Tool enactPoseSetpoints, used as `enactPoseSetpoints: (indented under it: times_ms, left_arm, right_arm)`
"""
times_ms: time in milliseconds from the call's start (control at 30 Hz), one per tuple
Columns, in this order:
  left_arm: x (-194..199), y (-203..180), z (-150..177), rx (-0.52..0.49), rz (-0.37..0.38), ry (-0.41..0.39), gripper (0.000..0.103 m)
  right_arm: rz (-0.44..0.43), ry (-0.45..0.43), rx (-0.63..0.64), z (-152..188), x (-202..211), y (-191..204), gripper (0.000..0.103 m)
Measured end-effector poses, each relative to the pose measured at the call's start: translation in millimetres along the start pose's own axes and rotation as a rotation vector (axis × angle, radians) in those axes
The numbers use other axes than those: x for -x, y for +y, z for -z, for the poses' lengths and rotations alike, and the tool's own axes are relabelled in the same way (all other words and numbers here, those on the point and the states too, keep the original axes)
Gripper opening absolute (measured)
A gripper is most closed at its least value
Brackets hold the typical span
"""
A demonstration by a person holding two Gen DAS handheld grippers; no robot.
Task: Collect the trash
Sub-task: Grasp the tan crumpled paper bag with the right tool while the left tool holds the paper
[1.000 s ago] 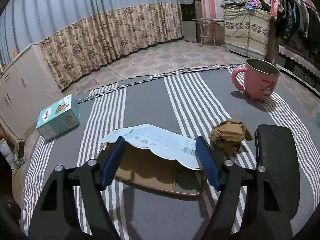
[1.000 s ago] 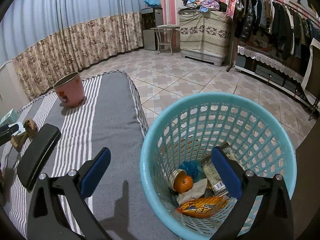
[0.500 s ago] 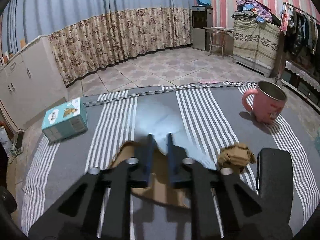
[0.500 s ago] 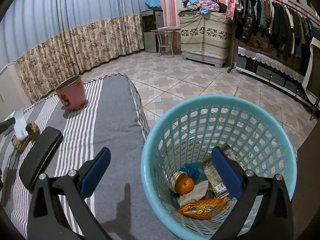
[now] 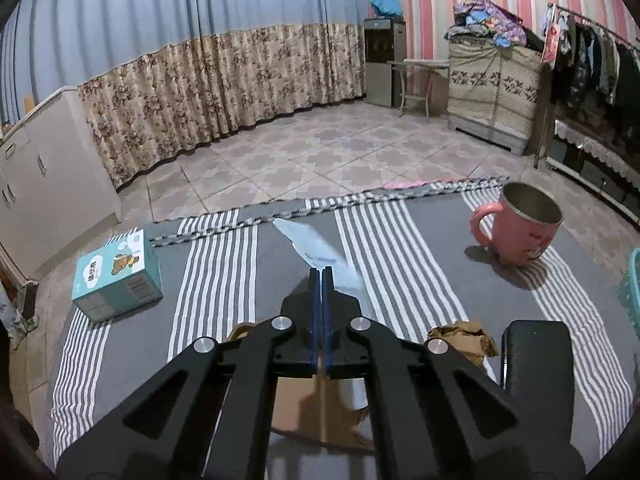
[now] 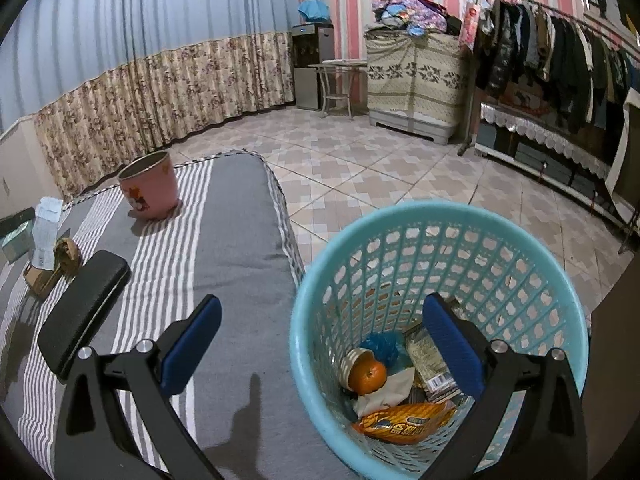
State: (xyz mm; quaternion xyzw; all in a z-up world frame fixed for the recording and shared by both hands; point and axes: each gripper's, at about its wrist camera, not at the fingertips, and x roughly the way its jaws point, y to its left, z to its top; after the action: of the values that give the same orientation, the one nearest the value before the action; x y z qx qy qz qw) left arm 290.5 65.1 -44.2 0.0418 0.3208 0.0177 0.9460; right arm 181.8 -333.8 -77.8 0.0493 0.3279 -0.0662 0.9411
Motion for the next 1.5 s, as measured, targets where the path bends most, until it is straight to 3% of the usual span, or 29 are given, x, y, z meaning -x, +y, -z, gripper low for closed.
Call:
enactPoseSetpoints:
  times_ms: [233,667,900,1133,1167,1233,1367,1500]
  left_arm:
    - [20.2,7.1,1.0,-0.042,0.014,-0.058,0.0]
    - [30.8,64.5,8.6,-0.013,0.071,-0.085,0.0]
    - [30.2,80.7,7.8,-0.023,0.094,-0.096,0.0]
    - [20.9,82.5,13.5,-0.026,0.105,-0.083,0.0]
    - [19.5,82.3,13.9,-0.026,0.11,-0.081,0.0]
    - [18.1,81.6,15.2,-0.023,0.11,-0.076,0.0]
    - [14.3,84.8,14.7,0.001,0.116,-0.062,0.0]
    - [15.8,80.5,12.2,0.003,0.117,-0.055,0.0]
  right_arm:
    - [-0.025,0.008,0.063,-3.7,4.1,31.2,0.098]
    - [-0.147,0.001,0.194,-21.4,5.3,181.3,0.098]
    - [-0.192,0.057,0.245,-21.3,-16.0,249.9,0.098]
    - [-0.199,0.125,0.277,-19.3,-45.2,285.3,0.097]
    - [-0.2,0.131,0.28,-20.5,-50.5,286.9,0.095]
    - [-0.226,0.165,0.287,-19.6,-58.7,291.9,0.072]
    - [-0.301,0.185,0.29,-19.2,-60.7,295.1,0.038]
    - [-0.319,0.14,0.302,-22.6,-46.7,289.2,0.032]
